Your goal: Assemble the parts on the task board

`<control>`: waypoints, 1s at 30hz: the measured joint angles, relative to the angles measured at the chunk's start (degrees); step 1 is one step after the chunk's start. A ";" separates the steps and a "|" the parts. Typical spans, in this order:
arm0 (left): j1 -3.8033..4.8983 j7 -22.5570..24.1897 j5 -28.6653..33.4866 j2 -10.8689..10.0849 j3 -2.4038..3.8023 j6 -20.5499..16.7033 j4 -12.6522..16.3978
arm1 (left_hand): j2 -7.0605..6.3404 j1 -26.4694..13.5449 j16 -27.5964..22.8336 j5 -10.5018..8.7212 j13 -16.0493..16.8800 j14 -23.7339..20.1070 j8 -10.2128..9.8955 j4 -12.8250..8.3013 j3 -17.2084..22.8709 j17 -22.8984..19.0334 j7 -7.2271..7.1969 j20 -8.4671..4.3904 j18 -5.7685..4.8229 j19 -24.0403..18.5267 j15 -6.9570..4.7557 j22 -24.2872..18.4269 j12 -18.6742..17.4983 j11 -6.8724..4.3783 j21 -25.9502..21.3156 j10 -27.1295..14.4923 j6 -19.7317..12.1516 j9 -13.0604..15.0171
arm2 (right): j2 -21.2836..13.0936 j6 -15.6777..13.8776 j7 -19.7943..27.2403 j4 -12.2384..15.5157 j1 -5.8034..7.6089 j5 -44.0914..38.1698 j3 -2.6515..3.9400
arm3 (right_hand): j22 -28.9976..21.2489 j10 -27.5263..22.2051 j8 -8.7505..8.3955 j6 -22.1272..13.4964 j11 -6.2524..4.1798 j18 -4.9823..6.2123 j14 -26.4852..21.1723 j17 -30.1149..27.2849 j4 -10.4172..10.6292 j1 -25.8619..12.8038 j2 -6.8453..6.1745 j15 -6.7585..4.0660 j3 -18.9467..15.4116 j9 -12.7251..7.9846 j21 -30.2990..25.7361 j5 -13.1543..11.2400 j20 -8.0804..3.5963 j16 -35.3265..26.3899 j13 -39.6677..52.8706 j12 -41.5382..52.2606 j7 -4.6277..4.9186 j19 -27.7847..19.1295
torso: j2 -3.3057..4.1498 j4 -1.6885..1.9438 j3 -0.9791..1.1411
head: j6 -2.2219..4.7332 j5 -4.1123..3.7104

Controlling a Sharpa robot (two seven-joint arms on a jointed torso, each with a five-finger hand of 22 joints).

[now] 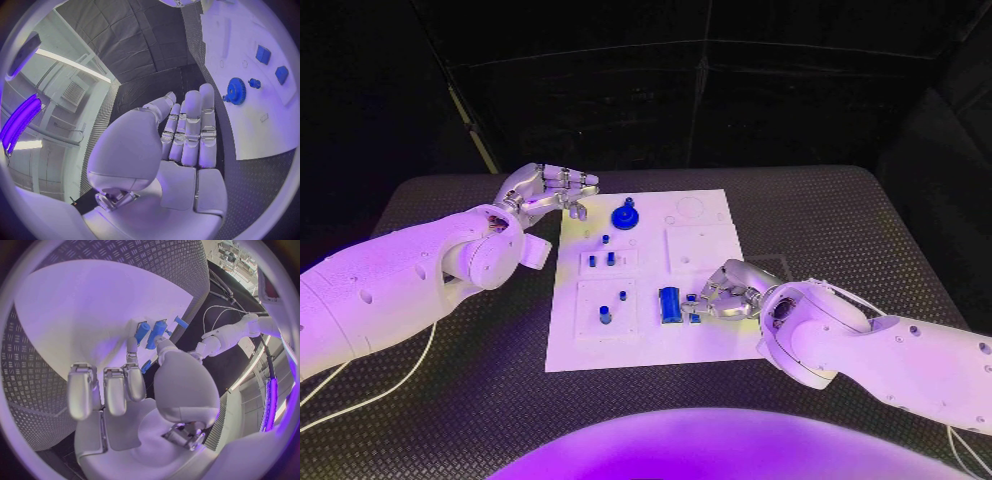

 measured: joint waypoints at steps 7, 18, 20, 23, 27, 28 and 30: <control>0.00 -0.03 0.00 -0.01 0.00 0.01 -0.01 | 0.00 0.00 0.00 0.00 0.00 0.00 0.00 0.00 0.00 0.00 0.00 0.00 0.00 0.00 0.00 0.00 0.00 0.00 0.00 0.00 0.00 0.00 | -0.42 0.11 0.14 0.31 0.00 -0.30 0.00 | 0.00 0.00 0.00 0.00 0.00 0.01 0.00 0.00 -1.11 3.30 1.15 0.00 -1.72 0.30 0.00 -0.61 0.00 0.00 0.00 0.00 0.00 0.00 | -0.01 0.00 0.02 | -0.04 -0.05; 0.00 -0.05 0.00 -0.11 -0.01 0.04 -0.02 | 0.00 0.00 0.00 0.00 0.00 0.00 0.00 0.00 0.00 0.00 0.00 0.00 0.00 0.00 0.00 0.00 0.00 0.00 0.00 0.00 0.00 0.00 | -2.39 0.68 2.33 2.05 -0.01 -0.98 -0.01 | 0.00 0.00 0.00 -0.23 0.00 0.00 0.00 0.00 -2.42 5.84 1.43 0.00 -4.37 0.54 0.00 -3.31 0.00 0.00 0.00 0.00 0.23 0.00 | -0.03 -0.07 0.03 | -0.05 0.12; 0.00 -0.05 0.00 -0.11 -0.01 0.04 -0.02 | 0.00 0.00 0.00 0.00 0.00 0.00 0.00 0.00 0.00 0.00 0.00 0.00 0.00 0.00 0.00 0.01 0.00 0.00 0.00 0.00 0.00 0.00 | -2.73 0.69 2.70 2.26 -0.01 -1.16 -0.01 | 0.00 0.00 0.00 -0.23 0.00 0.00 0.00 0.00 -2.33 5.82 1.45 0.00 -4.68 0.58 0.00 -3.31 0.00 0.00 0.00 0.00 0.23 0.00 | -0.04 -0.07 0.03 | -0.03 0.12; 0.00 -0.05 0.00 -0.12 -0.01 0.05 -0.02 | 0.00 0.00 0.00 0.00 0.00 0.00 0.00 0.00 0.00 0.00 0.00 0.00 0.00 0.00 0.00 0.01 0.00 0.00 0.00 0.00 0.00 0.00 | -3.17 0.69 3.15 2.43 -0.01 -1.43 -0.01 | 0.00 0.00 0.00 -0.23 0.00 0.00 0.00 0.02 -1.92 5.36 1.91 0.00 -5.19 0.63 0.00 -3.31 0.00 0.00 0.00 0.00 0.23 0.00 | -0.05 -0.07 0.03 | -0.05 0.13; 0.00 -0.06 0.00 -0.12 -0.01 0.05 -0.07 | 0.00 0.00 0.00 0.00 0.00 0.00 0.00 0.00 0.00 0.00 0.00 0.00 0.00 0.00 0.00 0.01 0.00 0.00 0.00 0.00 0.00 0.00 | -3.42 0.68 3.49 2.54 -0.01 -1.72 -0.01 | 0.00 0.00 -0.21 -0.23 0.00 0.00 0.00 0.04 -1.61 5.07 2.20 0.00 -5.81 0.64 0.00 -3.31 0.00 0.00 0.00 0.00 0.23 0.00 | -0.04 -0.05 0.02 | -0.07 0.08; -0.01 -0.06 0.00 -0.12 -0.01 0.05 -0.08 | 0.00 0.00 0.00 0.00 0.00 0.00 0.00 0.00 0.00 0.00 0.00 0.00 0.00 0.00 0.00 0.01 0.00 0.00 0.00 0.00 0.00 0.00 | -3.49 0.68 3.53 2.56 -0.01 -1.77 -0.01 | 0.00 0.00 -0.21 -0.23 0.00 0.00 0.00 0.04 -1.61 5.07 2.20 0.00 -5.81 0.64 0.00 -3.31 0.00 0.00 0.00 0.00 0.23 0.00 | -0.04 -0.04 0.02 | -0.09 0.06; -0.01 -0.06 0.00 -0.12 -0.01 0.06 -0.10 | 0.00 0.00 0.00 0.00 0.00 0.00 0.00 0.00 0.00 0.00 0.00 0.00 0.00 0.00 0.00 0.01 0.00 0.00 0.00 0.00 0.00 0.00 | -3.63 0.74 3.62 2.58 -0.01 -1.88 -0.01 | 0.00 0.00 -0.21 -0.23 0.00 0.00 0.00 0.04 -1.71 5.07 2.20 0.00 -5.90 0.70 0.00 -3.31 0.00 0.00 0.00 0.00 0.23 0.00 | -0.03 -0.02 0.01 | -0.11 0.04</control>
